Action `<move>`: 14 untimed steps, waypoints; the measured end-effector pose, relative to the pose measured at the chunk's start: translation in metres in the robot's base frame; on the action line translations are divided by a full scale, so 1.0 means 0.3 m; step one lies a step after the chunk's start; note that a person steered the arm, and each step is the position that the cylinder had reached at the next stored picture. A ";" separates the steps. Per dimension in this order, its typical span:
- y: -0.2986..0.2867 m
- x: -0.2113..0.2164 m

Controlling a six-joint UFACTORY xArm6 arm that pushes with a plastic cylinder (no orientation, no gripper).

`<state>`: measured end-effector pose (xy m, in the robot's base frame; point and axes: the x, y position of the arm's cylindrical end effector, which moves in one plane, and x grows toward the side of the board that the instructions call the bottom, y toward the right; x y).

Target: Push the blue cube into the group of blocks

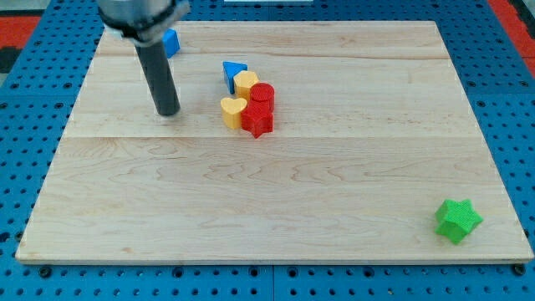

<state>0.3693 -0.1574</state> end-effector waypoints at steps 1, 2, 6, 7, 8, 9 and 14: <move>-0.040 -0.191; -0.169 -0.282; -0.117 -0.586; 0.094 -0.499; 0.051 -0.379; 0.147 -0.273; 0.059 -0.209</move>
<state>0.3065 -0.1397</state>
